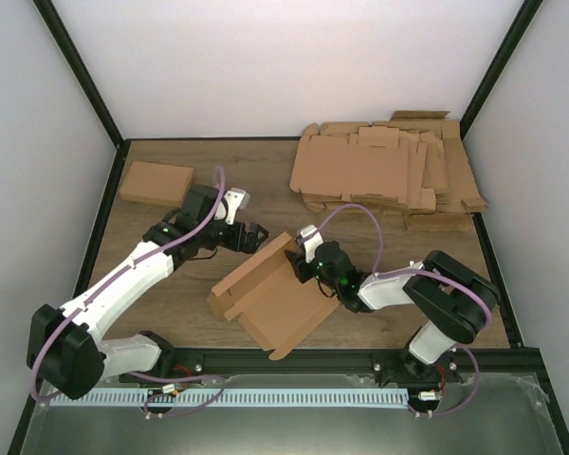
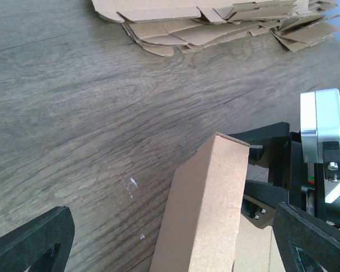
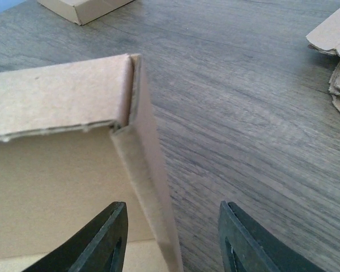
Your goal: Fold the paper box
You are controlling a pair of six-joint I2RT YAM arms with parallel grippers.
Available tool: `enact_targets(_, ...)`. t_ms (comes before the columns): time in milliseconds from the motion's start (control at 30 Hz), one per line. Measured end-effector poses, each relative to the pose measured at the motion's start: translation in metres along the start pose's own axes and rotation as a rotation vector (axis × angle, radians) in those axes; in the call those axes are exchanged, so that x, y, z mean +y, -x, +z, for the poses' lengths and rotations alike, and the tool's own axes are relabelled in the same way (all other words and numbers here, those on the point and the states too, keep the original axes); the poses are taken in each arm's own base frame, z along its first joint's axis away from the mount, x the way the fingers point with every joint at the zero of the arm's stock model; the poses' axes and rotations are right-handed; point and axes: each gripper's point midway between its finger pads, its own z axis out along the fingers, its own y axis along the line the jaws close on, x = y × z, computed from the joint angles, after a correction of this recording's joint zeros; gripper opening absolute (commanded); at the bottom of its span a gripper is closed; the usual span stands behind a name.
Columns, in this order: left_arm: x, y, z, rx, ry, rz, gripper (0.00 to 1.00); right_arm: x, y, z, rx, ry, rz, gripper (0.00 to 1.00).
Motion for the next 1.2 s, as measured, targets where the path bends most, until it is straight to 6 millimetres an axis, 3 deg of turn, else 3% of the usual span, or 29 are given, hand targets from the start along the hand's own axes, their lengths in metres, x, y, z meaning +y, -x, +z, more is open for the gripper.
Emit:
enact_targets(167,0.000,-0.004,0.008,0.015,-0.037,-0.031,0.98,-0.003,0.005,0.002,-0.010,0.014,-0.012,0.45)
enact_targets(433,0.000,-0.022,0.028,0.078,-0.100,-0.087,0.91,-0.001,0.009,0.003,-0.025,0.037,-0.036,0.24)
enact_targets(700,-0.009,-0.037,0.045,0.157,-0.187,-0.115,0.86,0.000,0.016,0.005,-0.042,0.040,-0.049,0.18)
enact_targets(1033,-0.015,-0.040,0.046,0.175,-0.231,-0.118,0.87,-0.002,0.009,0.009,-0.025,0.035,-0.051,0.04)
enact_targets(1200,-0.014,-0.036,0.042,0.156,-0.215,-0.108,0.93,-0.002,0.008,0.009,-0.024,0.032,-0.050,0.02)
